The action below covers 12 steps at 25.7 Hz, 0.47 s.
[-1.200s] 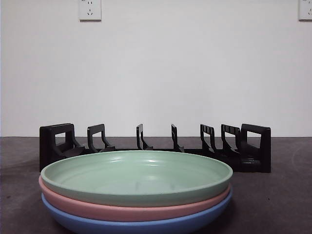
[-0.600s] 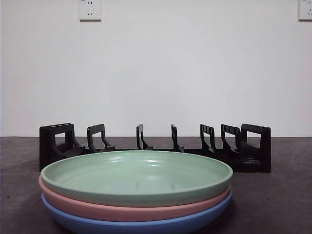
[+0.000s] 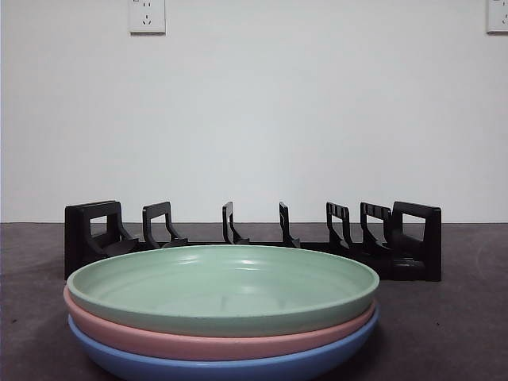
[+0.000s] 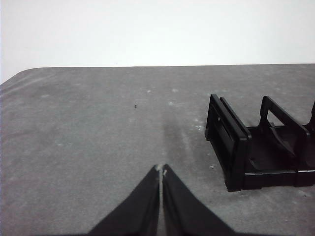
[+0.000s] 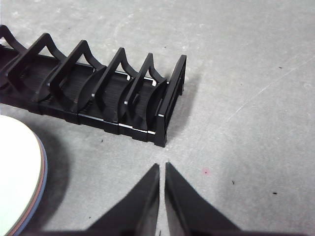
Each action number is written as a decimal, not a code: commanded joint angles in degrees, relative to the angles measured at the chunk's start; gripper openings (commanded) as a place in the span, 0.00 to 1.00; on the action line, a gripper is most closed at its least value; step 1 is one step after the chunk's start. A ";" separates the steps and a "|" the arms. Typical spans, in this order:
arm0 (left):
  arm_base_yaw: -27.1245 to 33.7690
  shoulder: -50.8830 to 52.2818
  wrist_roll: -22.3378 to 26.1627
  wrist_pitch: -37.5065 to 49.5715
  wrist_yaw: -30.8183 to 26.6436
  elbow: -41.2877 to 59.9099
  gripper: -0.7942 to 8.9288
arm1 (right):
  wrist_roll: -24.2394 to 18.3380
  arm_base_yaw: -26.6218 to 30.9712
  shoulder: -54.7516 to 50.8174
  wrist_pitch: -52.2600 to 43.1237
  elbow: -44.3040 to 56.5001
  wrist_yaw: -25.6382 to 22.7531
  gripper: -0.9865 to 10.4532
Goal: Place the plate
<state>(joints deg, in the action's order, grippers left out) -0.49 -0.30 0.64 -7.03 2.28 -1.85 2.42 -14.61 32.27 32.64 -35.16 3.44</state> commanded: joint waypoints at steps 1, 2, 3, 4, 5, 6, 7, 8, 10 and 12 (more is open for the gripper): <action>0.07 0.11 -0.02 0.76 0.04 1.09 0.09 | 0.59 -0.24 0.17 -0.48 -0.20 -0.02 0.10; 0.07 0.11 -0.02 0.76 0.04 1.09 0.09 | 0.50 -0.24 0.17 -0.48 -0.20 -0.04 0.10; 0.07 0.11 -0.02 0.76 0.04 1.09 0.09 | -0.57 -0.24 0.17 -0.48 -0.20 -1.31 0.10; 0.07 0.11 -0.02 0.76 0.04 1.09 0.09 | -2.75 -0.17 0.17 -0.70 -0.20 -3.96 0.10; 0.07 0.11 -0.02 0.76 0.04 1.09 0.09 | -5.14 -0.07 0.15 -1.44 -0.20 -7.26 0.10; 0.04 0.11 -0.02 0.76 0.04 1.09 0.09 | -5.81 -0.09 0.04 -1.42 -0.20 -9.88 0.10; 0.07 0.11 -0.02 0.76 0.04 1.09 0.09 | -5.81 0.00 -0.66 -0.20 -0.15 -11.32 0.10; 0.04 0.11 -0.02 0.76 0.04 1.09 0.09 | -5.81 0.20 -1.68 0.55 0.04 -11.63 0.10; 0.07 0.11 -0.02 0.81 0.02 1.09 0.09 | -5.95 0.76 -4.76 -1.09 2.01 -11.69 0.10; 0.04 0.11 -0.02 0.79 0.02 1.09 0.09 | -6.29 1.53 -9.53 -6.71 6.97 -12.96 0.10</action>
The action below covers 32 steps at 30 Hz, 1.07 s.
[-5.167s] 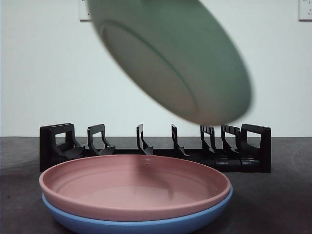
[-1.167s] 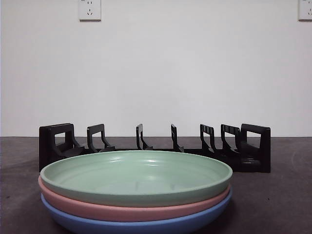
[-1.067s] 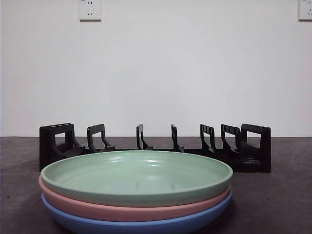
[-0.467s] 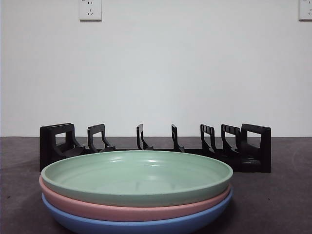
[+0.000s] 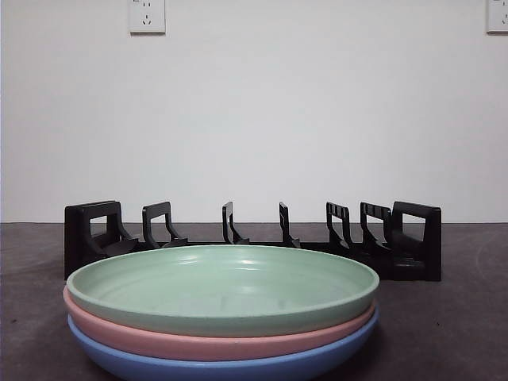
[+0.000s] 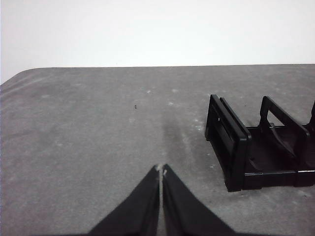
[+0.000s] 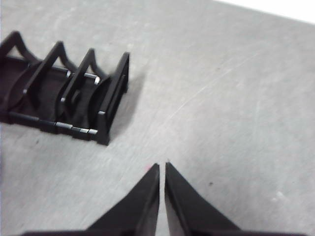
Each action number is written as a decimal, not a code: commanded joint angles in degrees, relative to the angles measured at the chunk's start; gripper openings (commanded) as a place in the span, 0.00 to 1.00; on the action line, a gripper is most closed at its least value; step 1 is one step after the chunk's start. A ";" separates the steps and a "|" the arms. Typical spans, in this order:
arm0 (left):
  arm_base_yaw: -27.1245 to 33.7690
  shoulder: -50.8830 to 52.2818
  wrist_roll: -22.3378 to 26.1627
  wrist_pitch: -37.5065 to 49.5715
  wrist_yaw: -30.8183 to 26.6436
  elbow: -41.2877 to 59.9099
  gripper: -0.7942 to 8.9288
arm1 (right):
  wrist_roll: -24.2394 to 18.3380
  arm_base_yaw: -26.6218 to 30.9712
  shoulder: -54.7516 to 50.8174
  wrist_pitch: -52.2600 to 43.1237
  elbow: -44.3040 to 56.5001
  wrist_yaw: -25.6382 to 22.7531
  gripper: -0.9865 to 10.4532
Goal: Place the plate
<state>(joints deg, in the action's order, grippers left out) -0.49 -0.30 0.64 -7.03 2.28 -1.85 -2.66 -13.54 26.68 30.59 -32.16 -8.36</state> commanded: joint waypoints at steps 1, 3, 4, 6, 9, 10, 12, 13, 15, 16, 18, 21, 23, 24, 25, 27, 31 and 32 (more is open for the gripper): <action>0.07 0.11 -0.02 0.81 0.04 1.09 0.09 | -1.20 1.01 -6.86 -8.39 7.54 -1.49 0.10; 0.07 0.11 -0.02 0.79 0.02 1.09 0.09 | -1.05 2.12 -12.41 -15.04 14.80 -1.55 0.10; 0.07 0.11 -0.02 0.79 0.04 1.09 0.09 | -0.76 2.64 -15.21 -17.97 18.43 -1.51 0.10; 0.07 0.11 -0.02 0.79 0.02 1.09 0.09 | -0.74 3.39 -19.91 -21.22 24.20 -1.22 0.10; 0.07 0.11 -0.02 0.81 0.04 1.09 0.09 | -0.72 4.87 -25.79 -21.79 30.01 -1.05 0.10; 0.07 0.11 -0.02 0.79 0.04 1.09 0.09 | -0.37 5.42 -26.82 -22.27 31.54 -0.77 0.10; 0.07 0.09 -0.02 0.79 0.04 1.09 0.09 | -0.35 6.58 -26.47 -20.90 31.43 -0.15 0.10; 0.04 0.11 -0.04 0.81 0.04 1.09 0.09 | -0.35 6.95 -26.47 -21.31 31.45 -0.07 0.10; 0.07 0.11 -0.02 0.76 0.02 1.09 0.09 | -0.37 7.76 -26.47 -21.53 31.45 -0.28 0.10; 0.07 0.11 -0.04 0.76 0.04 1.09 0.09 | -0.37 8.15 -26.47 -21.49 31.45 -0.26 0.10; 0.07 0.11 -0.02 0.81 0.04 1.09 0.09 | -0.35 8.66 -26.47 -21.53 31.45 -0.26 0.10; 0.07 0.11 -0.02 0.81 0.04 1.09 0.09 | -0.37 8.81 -26.47 -21.55 31.43 -0.28 0.10; 0.07 0.11 -0.02 0.79 0.02 1.09 0.09 | -0.35 8.81 -26.47 -21.55 31.43 -0.28 0.10; 0.07 0.11 -0.02 0.81 0.04 1.09 0.09 | -0.35 8.81 -26.47 -21.57 31.43 -0.28 0.10; 0.07 0.11 -0.04 0.81 0.04 1.09 0.09 | -0.35 8.81 -26.47 -21.57 31.43 -0.28 0.10; 0.07 0.11 -0.04 0.81 0.04 1.09 0.09 | -0.35 8.81 -26.47 -21.57 31.43 -0.28 0.10; 0.07 0.11 -0.02 0.81 0.04 1.09 0.09 | -0.35 8.81 -26.47 -21.57 31.43 -0.28 0.10; 0.07 0.11 -0.02 0.81 0.02 1.09 0.09 | -0.35 8.81 -26.47 -21.57 31.43 -0.28 0.10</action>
